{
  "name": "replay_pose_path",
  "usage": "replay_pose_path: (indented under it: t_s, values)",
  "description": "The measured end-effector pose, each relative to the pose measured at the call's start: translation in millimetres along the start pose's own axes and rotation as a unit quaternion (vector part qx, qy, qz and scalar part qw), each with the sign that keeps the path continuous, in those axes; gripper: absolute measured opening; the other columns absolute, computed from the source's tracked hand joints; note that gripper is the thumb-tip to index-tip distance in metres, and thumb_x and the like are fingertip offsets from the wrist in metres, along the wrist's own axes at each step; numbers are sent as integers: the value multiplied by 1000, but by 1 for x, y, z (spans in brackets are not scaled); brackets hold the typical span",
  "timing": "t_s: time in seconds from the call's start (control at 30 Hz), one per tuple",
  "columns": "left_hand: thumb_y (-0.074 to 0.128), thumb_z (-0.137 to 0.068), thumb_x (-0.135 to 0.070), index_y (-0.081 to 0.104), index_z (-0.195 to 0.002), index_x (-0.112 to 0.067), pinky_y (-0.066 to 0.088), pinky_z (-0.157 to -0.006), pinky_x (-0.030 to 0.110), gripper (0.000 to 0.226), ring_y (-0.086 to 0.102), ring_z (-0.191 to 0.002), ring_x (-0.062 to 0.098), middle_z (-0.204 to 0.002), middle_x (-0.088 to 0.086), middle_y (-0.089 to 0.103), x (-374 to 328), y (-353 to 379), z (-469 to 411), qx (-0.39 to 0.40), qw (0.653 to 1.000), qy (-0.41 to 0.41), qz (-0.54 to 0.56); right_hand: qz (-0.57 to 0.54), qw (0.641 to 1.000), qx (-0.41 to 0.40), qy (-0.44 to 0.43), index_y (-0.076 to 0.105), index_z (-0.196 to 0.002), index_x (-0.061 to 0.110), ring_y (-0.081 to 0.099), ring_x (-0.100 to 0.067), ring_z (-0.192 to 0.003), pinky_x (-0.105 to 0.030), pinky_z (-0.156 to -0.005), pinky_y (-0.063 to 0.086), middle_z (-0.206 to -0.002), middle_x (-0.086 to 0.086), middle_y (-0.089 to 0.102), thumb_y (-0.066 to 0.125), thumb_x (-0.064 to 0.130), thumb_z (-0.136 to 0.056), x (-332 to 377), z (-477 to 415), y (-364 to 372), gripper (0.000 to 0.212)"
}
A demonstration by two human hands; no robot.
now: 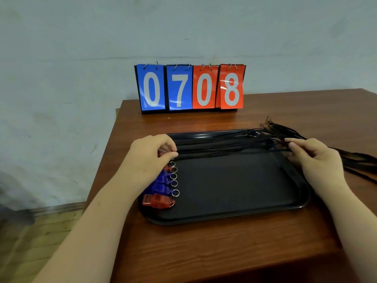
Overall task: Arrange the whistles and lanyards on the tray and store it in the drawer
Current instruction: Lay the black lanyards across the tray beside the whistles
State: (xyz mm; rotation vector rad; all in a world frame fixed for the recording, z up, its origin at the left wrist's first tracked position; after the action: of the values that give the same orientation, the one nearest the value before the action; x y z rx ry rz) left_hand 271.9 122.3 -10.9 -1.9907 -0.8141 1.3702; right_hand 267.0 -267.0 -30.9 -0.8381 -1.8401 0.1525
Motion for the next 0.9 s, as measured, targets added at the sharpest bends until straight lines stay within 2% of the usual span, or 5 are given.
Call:
replay_pose_path:
  t_s: [0.2,0.33,0.47,0.7,0.9]
  values:
    - [73,-87,-27,65,-85,-32,47,-94,47,9,60,-91,4,-81,-19,65,-4,5,0,22,999,5,-40,-9,999,-36,20,74,-99,29,66,-7,-95,-7,-82,47,-98,9,71,72,20,-89,-6,-1,-9,15]
    - [73,-86,-25,62,-80,-34,47,-93,48,15,60,-91,7,-81,-18,65,0,3,1,16,999,-7,-42,-36,996,-45,64,74,-94,28,69,-13,-94,-34,-86,57,-94,7,73,76,24,-85,-21,-2,-11,10]
    - [71,-86,-22,58,-76,-37,46,-93,49,23,59,-94,11,-84,-16,65,2,5,2,27,998,-20,-53,-18,996,-55,63,72,-94,26,67,-12,-97,-15,-78,52,-96,8,71,76,19,-84,-18,-1,-14,12]
    - [71,-85,-20,56,-72,-41,46,-94,49,29,58,-95,11,-85,-17,64,3,6,2,30,997,-24,-61,-16,996,-34,78,73,-90,27,70,-19,-94,-44,-92,54,-94,5,73,77,22,-83,-24,-1,-7,10]
    - [70,-87,-21,61,-80,-38,46,-96,50,21,58,-101,14,-93,-16,64,5,7,1,34,997,-30,-69,-35,995,-25,91,72,-91,27,72,-22,-87,-49,-90,56,-90,0,75,77,21,-83,-33,-2,-5,11]
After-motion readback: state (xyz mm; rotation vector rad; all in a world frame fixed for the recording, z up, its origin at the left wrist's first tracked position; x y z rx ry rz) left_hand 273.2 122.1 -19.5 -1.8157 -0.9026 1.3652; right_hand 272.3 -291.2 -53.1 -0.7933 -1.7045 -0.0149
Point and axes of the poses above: each hand's wrist, its own z-axis away from the middle knuckle, its own y-axis out of the palm, x = y × z, the point moved 10 cm from there along -z, towards the middle knuckle
